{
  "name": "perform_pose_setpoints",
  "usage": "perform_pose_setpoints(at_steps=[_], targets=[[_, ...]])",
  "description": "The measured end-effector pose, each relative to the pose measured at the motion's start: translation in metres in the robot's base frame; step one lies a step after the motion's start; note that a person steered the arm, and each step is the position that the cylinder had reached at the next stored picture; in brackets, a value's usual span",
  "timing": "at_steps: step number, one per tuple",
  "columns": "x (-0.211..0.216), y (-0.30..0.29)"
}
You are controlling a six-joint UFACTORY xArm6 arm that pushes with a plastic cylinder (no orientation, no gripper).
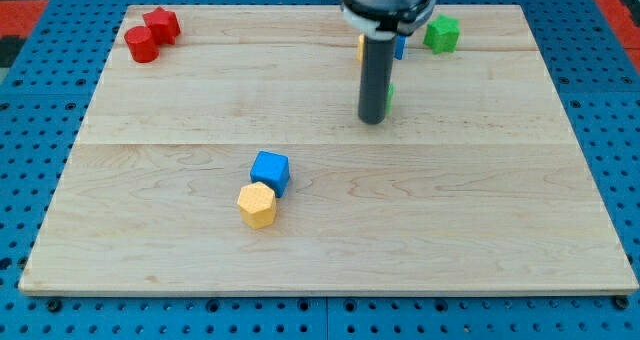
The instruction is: Move the hexagon along with the cube slightly to the top
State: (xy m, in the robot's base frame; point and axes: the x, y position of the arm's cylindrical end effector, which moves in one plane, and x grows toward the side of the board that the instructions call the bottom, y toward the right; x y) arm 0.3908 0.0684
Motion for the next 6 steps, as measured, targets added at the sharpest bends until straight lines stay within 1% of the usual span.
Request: perform_pose_setpoints(at_steps=[1, 2, 3, 4, 5, 6], targets=[[-0.043, 0.025], [-0.097, 0.025], [-0.031, 0.035], [0.093, 0.017], [0.159, -0.059], [0.195, -0.118]])
